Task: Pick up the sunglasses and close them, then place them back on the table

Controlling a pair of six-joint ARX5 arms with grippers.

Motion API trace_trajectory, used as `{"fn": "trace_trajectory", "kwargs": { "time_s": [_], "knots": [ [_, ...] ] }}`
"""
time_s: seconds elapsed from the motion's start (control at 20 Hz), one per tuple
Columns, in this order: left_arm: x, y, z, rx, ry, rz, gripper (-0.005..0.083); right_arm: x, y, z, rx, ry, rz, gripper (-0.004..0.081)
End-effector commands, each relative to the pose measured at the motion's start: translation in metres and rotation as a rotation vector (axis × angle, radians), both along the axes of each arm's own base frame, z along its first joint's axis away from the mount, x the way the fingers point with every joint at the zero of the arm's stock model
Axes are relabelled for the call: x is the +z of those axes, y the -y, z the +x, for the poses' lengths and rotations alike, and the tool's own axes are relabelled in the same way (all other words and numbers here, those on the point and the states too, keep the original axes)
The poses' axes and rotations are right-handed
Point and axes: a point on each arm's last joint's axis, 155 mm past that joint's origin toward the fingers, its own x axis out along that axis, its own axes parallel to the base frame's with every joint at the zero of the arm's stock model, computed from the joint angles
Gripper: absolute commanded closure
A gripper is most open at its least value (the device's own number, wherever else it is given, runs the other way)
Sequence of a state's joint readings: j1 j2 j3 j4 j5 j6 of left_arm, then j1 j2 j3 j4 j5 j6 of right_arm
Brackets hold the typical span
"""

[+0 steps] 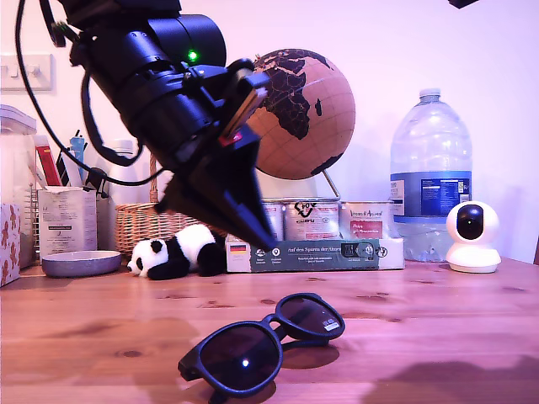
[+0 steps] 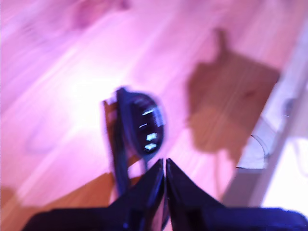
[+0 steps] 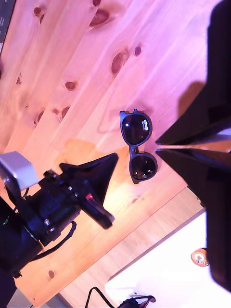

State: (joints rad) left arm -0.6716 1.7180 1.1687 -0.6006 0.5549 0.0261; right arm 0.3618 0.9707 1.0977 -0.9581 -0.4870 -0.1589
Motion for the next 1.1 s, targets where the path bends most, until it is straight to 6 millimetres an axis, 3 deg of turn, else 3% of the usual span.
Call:
{"fn": "trace_trajectory", "kwargs": {
  "time_s": [0.0, 0.1, 0.25, 0.5, 0.6, 0.75, 1.05],
  "knots": [
    [-0.004, 0.005, -0.006, -0.029, -0.011, -0.006, 0.0796, 0.002, -0.002, 0.0, 0.013, 0.011, -0.001, 0.0781],
    [0.004, 0.01, -0.008, -0.09, 0.059, -0.024, 0.0796, 0.004, -0.003, 0.002, 0.027, 0.035, -0.006, 0.0781],
    [0.033, 0.011, 0.008, -0.064, 0.213, -0.043, 0.0796, 0.013, -0.003, 0.014, 0.007, 0.096, 0.004, 0.0781],
    [0.086, -0.001, 0.033, -0.003, 0.425, -0.093, 0.0796, 0.02, 0.029, 0.051, -0.196, 0.222, -0.103, 0.0781],
    [0.1, -0.011, 0.041, 0.028, 0.487, -0.108, 0.0796, 0.029, 0.04, 0.064, -0.263, 0.285, -0.132, 0.0781],
    [0.104, -0.037, 0.05, 0.093, 0.553, -0.114, 0.0796, 0.04, 0.062, 0.083, -0.386, 0.378, -0.141, 0.0781],
    [0.132, -0.096, 0.068, 0.27, 0.751, -0.179, 0.0796, 0.019, 0.1, 0.09, -0.558, 0.461, -0.081, 0.0781]
  ]
}}
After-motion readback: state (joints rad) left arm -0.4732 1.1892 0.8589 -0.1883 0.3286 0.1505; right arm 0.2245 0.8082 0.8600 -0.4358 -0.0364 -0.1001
